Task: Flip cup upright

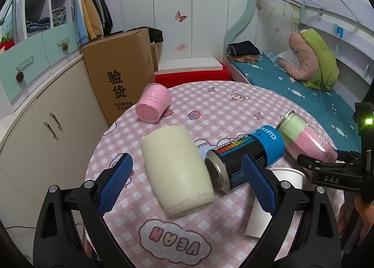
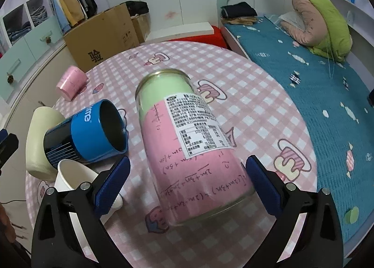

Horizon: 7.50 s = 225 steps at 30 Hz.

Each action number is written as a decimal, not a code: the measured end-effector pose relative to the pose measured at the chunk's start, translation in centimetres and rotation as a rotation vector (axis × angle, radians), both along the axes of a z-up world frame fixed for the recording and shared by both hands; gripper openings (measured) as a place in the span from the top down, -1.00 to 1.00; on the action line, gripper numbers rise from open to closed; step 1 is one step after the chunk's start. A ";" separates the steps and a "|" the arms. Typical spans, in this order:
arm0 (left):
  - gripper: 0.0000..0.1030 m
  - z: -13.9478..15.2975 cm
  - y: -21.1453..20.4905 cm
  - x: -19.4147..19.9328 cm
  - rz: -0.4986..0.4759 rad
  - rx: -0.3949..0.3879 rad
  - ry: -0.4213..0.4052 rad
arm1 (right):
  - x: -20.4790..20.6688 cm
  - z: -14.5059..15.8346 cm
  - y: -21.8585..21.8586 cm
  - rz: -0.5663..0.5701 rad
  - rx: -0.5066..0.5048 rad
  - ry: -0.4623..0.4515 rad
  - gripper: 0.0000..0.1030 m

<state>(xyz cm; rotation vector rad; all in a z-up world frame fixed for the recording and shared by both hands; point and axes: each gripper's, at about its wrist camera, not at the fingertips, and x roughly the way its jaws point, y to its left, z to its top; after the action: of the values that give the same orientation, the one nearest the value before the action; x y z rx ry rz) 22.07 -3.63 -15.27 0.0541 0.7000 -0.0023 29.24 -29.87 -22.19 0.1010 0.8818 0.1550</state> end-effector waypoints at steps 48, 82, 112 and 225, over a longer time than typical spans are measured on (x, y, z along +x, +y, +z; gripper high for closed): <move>-0.84 4.2 5.4 -10.5 0.039 -0.064 -0.064 | -8.3 -1.0 1.6 -0.055 0.042 0.056 -0.36; -0.84 3.8 10.2 -13.5 0.104 -0.107 -0.064 | -12.8 -0.2 17.5 0.120 0.138 0.028 -0.31; -0.84 -1.9 0.2 -8.5 0.033 -0.197 0.198 | -17.0 5.4 5.8 -0.016 0.038 -0.206 -0.70; -0.81 11.4 3.9 -29.6 -0.046 -0.082 -0.427 | -36.4 16.6 11.3 0.038 -0.019 -0.688 -0.85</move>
<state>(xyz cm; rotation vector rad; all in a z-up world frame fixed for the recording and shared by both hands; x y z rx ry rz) -7.57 0.22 -3.87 -0.0089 0.2714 -0.0616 -7.21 -18.62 -5.57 0.0085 0.1984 0.2002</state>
